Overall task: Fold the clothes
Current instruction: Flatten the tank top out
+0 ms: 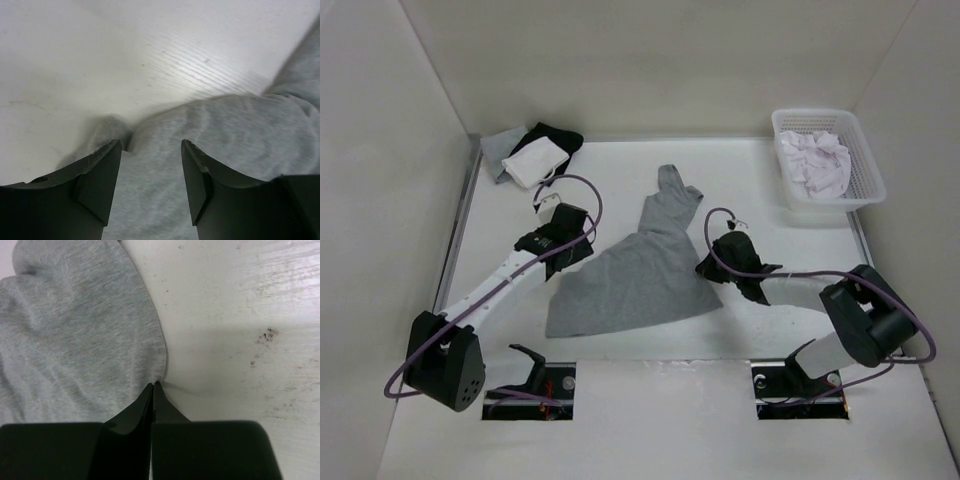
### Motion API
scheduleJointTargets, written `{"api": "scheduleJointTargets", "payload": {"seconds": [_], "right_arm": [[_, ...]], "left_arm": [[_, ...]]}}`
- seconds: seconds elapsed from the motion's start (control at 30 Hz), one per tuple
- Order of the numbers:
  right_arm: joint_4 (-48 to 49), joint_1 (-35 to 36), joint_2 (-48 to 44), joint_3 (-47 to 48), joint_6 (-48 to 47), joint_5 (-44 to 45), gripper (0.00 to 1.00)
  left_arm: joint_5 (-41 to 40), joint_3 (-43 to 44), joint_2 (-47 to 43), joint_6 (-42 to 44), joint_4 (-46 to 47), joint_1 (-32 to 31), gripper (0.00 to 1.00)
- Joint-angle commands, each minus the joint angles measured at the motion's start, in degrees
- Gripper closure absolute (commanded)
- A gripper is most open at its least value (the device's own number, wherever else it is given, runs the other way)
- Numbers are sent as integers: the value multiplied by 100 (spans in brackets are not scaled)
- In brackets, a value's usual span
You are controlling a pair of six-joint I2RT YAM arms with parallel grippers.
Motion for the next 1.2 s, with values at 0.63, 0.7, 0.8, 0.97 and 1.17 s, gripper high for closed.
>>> {"api": "scheduleJointTargets", "payload": {"seconds": [0.63,0.7,0.8,0.97,1.17], "right_arm": [[-191,-768,-810,-52,14,423,100],[-121,-847,-546,89,14,458,99],[54,-1023,-194,230,66,414,96],[354,-1041,-245,178,145,361,76],[442,-892,-580,-68,31,361,61]], "left_arm": [[580,1251,3405,390,3365,-108,90],[537,1402,3442,399,3365,-81,84],[309,992,3031,399,3453,7,66],[-69,-861,1354,364,3909,288,60],[263,-2454,-292,223,3832,1034,60]]}}
